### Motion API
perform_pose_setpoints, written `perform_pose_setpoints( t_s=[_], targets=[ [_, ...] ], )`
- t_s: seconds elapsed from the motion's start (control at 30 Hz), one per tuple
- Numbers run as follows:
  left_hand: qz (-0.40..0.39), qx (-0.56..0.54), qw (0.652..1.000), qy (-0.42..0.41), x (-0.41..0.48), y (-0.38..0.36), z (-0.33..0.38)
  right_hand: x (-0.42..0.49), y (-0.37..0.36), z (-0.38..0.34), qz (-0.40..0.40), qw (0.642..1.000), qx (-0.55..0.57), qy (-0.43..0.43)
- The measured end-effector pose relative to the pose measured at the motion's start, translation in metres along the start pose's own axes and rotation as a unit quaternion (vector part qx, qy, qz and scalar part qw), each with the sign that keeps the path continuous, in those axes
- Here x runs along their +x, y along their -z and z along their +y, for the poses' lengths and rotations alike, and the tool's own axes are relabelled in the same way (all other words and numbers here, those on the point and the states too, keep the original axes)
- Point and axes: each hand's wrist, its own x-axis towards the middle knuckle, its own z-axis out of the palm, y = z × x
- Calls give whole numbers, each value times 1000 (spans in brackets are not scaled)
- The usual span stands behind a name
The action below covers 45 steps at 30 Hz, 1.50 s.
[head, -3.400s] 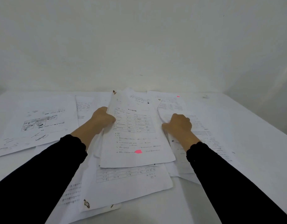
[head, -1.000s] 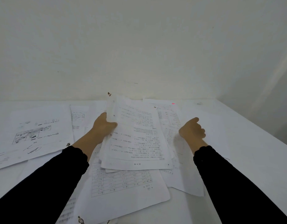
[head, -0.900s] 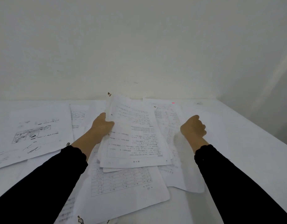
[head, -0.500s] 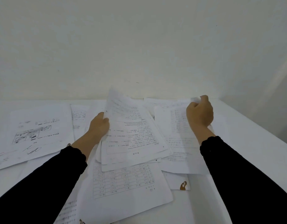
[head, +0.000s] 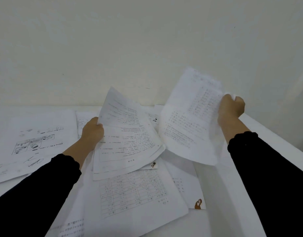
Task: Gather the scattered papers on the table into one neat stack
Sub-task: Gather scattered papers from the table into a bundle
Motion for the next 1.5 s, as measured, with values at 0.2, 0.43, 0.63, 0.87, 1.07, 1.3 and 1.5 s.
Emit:
perform_pose_setpoints(
  t_s=[0.2, 0.43, 0.63, 0.87, 1.07, 1.3, 1.5],
  targets=[
    [-67, -54, 996, -2, -7, -3, 9, -8, -6, 1, -39, 996, 18, -81],
    [-165, -107, 980, 38, -22, -16, 19, -47, -28, 27, -103, 983, -151, -15],
    [-198, -114, 972, 52, -34, -32, 25, -75, -44, 53, -161, 957, -240, 5],
    [-219, -96, 971, -17, -42, -40, 29, -86, -46, 66, -248, 939, -237, 2],
    [-109, -240, 957, -120, -45, -31, 57, -71, -22, 51, -361, 922, -78, -120],
    [-25, -293, 921, -256, -54, -20, 103, -72, -18, 6, -290, 948, 42, 123],
    [7, -216, 945, -244, -62, -28, 88, -86, -14, 21, -250, 952, 4, 174]
  ],
)
